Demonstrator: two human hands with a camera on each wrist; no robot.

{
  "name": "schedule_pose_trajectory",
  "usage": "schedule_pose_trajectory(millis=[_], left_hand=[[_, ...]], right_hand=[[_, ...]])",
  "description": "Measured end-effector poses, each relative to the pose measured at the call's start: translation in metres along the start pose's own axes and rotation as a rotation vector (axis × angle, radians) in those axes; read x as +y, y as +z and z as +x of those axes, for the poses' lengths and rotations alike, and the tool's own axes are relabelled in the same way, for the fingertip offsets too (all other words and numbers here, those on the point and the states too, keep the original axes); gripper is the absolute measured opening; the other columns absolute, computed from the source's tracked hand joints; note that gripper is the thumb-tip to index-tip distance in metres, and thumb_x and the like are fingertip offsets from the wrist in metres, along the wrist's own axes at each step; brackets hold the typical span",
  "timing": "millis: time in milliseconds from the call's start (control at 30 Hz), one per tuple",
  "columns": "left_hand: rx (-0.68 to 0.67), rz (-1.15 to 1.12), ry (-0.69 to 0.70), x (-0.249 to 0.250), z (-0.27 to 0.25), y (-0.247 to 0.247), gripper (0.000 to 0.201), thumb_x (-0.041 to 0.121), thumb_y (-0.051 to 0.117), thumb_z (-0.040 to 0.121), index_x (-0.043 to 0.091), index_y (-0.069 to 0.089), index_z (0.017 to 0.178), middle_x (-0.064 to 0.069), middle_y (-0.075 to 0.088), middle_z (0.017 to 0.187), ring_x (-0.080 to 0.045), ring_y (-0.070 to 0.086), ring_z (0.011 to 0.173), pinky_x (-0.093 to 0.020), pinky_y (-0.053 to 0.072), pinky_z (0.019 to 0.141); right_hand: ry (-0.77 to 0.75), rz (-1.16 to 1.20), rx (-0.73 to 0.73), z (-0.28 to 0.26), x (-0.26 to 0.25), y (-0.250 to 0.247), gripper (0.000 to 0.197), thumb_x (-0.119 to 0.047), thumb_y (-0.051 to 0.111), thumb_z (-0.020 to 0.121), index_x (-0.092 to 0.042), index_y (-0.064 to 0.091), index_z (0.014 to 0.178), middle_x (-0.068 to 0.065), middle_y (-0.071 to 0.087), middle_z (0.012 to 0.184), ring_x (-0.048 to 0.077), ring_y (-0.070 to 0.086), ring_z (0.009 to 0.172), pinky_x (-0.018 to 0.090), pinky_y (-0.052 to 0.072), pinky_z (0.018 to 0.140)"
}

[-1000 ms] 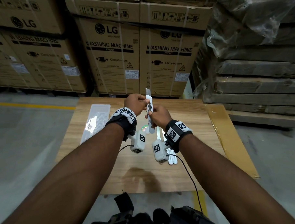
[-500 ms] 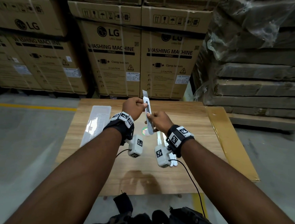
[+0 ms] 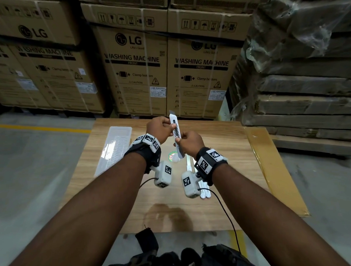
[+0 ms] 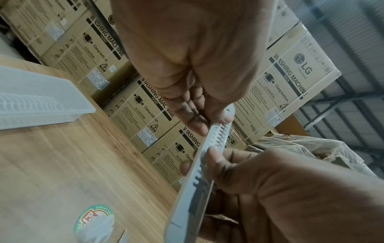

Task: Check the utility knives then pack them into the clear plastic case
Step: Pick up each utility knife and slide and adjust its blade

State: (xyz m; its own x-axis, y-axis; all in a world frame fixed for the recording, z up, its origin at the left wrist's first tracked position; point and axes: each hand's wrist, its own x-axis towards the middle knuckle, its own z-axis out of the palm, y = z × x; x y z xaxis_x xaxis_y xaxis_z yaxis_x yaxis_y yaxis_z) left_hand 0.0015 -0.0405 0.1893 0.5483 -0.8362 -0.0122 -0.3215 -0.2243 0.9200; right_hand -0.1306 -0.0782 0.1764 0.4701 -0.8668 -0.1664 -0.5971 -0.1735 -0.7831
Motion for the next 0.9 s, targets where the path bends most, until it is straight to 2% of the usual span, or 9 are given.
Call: schedule_pose_trajectory(millis=[100, 167, 267, 333, 400, 500, 700, 833, 900], left_hand=[[0.021, -0.001, 0.006, -0.001, 0.001, 0.002, 0.015, 0.014, 0.069, 0.088, 0.005, 0.071, 0.099, -0.006, 0.072, 0.082, -0.005, 0.066, 0.061, -0.011, 0.055, 0.057], [0.025, -0.008, 0.004, -0.003, 0.001, 0.004, 0.018, 0.015, 0.069, 0.089, 0.004, 0.071, 0.102, -0.008, 0.073, 0.087, -0.005, 0.066, 0.063, -0.014, 0.057, 0.061], [-0.001, 0.023, 0.009, -0.005, 0.001, 0.005, 0.018, 0.017, 0.068, 0.088, 0.006, 0.073, 0.101, -0.008, 0.074, 0.088, -0.011, 0.067, 0.066, -0.026, 0.060, 0.069], [0.039, 0.026, 0.011, -0.006, 0.002, 0.004, 0.015, 0.020, 0.069, 0.086, 0.010, 0.074, 0.097, -0.005, 0.075, 0.086, -0.016, 0.069, 0.071, -0.032, 0.060, 0.075], [0.083, -0.025, 0.005, -0.005, 0.002, 0.004, 0.015, 0.018, 0.069, 0.087, 0.009, 0.074, 0.098, -0.007, 0.075, 0.088, -0.016, 0.069, 0.075, -0.032, 0.060, 0.075], [0.048, -0.080, 0.013, -0.002, 0.001, 0.003, 0.018, 0.011, 0.067, 0.088, 0.005, 0.072, 0.104, -0.009, 0.073, 0.088, -0.018, 0.070, 0.079, -0.029, 0.060, 0.075], [0.021, -0.074, 0.031, 0.001, 0.006, -0.001, 0.017, 0.010, 0.070, 0.085, 0.003, 0.071, 0.100, -0.006, 0.071, 0.079, -0.016, 0.070, 0.075, -0.030, 0.060, 0.074], [0.012, -0.077, 0.011, 0.000, 0.006, 0.000, 0.020, 0.010, 0.072, 0.083, 0.000, 0.070, 0.101, -0.011, 0.074, 0.084, -0.019, 0.072, 0.077, -0.030, 0.061, 0.073], [0.018, -0.088, 0.000, 0.000, 0.007, 0.001, 0.020, 0.010, 0.073, 0.083, 0.001, 0.071, 0.102, -0.013, 0.075, 0.087, -0.020, 0.073, 0.079, -0.029, 0.061, 0.073]], right_hand=[[-0.002, 0.013, 0.003, 0.001, 0.001, 0.000, 0.017, -0.022, 0.061, 0.091, -0.013, 0.074, 0.099, 0.005, 0.076, 0.093, 0.024, 0.069, 0.089, 0.033, 0.055, 0.081], [-0.014, 0.042, -0.002, 0.001, 0.000, 0.001, 0.017, -0.024, 0.060, 0.091, -0.015, 0.074, 0.094, 0.004, 0.076, 0.090, 0.024, 0.070, 0.085, 0.039, 0.057, 0.082], [-0.026, 0.131, -0.011, -0.002, -0.004, 0.000, 0.018, -0.025, 0.057, 0.094, -0.022, 0.069, 0.081, 0.002, 0.075, 0.086, 0.022, 0.067, 0.076, 0.045, 0.058, 0.079], [-0.011, 0.176, -0.024, -0.005, -0.006, -0.001, 0.025, -0.031, 0.055, 0.095, -0.022, 0.066, 0.074, 0.007, 0.075, 0.087, 0.023, 0.067, 0.076, 0.047, 0.060, 0.076], [0.038, 0.214, -0.063, -0.009, -0.006, -0.003, 0.029, -0.038, 0.054, 0.095, -0.019, 0.067, 0.077, 0.010, 0.075, 0.091, 0.023, 0.067, 0.075, 0.040, 0.060, 0.067], [0.096, 0.289, -0.082, -0.012, -0.005, -0.004, 0.031, -0.040, 0.053, 0.096, -0.016, 0.067, 0.084, 0.009, 0.075, 0.092, 0.019, 0.066, 0.069, 0.028, 0.054, 0.053], [0.115, 0.432, -0.034, -0.010, -0.010, -0.004, 0.030, -0.038, 0.059, 0.094, -0.012, 0.063, 0.079, 0.011, 0.070, 0.085, 0.026, 0.071, 0.079, 0.048, 0.062, 0.065], [0.097, 0.365, -0.003, -0.010, -0.009, -0.004, 0.029, -0.034, 0.059, 0.095, -0.013, 0.062, 0.076, 0.010, 0.070, 0.080, 0.026, 0.072, 0.075, 0.040, 0.062, 0.056], [0.107, 0.340, -0.001, -0.009, -0.010, -0.004, 0.025, -0.032, 0.057, 0.096, -0.013, 0.066, 0.082, 0.010, 0.072, 0.083, 0.023, 0.069, 0.067, 0.033, 0.059, 0.053]])
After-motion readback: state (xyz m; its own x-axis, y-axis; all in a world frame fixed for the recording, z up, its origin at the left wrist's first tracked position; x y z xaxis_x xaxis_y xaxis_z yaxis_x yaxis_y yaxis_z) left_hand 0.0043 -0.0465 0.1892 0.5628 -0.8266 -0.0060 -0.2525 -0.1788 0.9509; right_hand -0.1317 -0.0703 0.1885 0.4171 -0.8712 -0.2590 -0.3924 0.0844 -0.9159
